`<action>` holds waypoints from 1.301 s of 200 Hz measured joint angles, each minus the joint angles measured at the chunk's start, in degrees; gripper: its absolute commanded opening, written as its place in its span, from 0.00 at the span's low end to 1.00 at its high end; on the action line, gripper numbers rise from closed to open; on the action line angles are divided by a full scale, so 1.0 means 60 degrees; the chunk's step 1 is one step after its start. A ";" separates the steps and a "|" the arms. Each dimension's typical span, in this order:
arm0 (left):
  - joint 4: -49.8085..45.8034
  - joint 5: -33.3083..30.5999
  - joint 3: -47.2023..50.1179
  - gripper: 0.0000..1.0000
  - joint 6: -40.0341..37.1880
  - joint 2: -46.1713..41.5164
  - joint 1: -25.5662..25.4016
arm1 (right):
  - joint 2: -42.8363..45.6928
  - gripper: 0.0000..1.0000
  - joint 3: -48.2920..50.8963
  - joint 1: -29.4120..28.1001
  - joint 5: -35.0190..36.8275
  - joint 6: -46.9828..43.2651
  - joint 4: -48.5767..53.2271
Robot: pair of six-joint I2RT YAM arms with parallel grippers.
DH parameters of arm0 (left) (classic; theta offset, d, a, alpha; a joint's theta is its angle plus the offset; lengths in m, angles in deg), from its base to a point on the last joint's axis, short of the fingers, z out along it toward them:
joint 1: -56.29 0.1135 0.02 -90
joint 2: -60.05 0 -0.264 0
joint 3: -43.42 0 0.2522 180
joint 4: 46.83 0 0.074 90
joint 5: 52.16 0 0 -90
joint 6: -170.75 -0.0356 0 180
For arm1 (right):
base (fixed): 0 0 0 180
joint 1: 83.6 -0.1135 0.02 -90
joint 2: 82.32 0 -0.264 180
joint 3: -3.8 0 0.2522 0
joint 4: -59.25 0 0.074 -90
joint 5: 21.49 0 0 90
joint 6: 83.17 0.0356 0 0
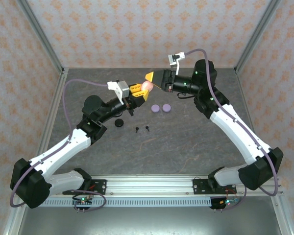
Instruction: Insert the wireless bluetooth earbuds into the charging case
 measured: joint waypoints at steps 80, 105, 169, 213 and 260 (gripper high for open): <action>-0.1388 -0.0612 0.0000 0.00 0.0007 0.0040 -0.0040 | 0.1020 0.69 -0.0401 0.0131 0.2703 -0.2218 0.3461; -0.2368 -0.1260 0.0000 0.00 0.0106 0.0084 -0.0036 | 0.1588 0.90 -0.0095 0.0197 0.5147 -0.2794 0.4575; -0.5446 -0.3187 -0.0696 0.00 0.1089 0.2346 -0.0018 | 0.3803 0.99 0.3537 0.0226 0.8706 -0.2849 0.4065; -0.6087 -0.3071 -0.1326 0.00 0.2790 0.4776 0.0692 | 0.3843 0.99 0.3978 0.0226 0.9449 -0.2306 0.4044; -0.6014 -0.2124 -0.2051 0.00 0.3934 0.6553 0.1311 | 0.3716 0.99 0.3985 0.0226 0.9227 -0.2280 0.4124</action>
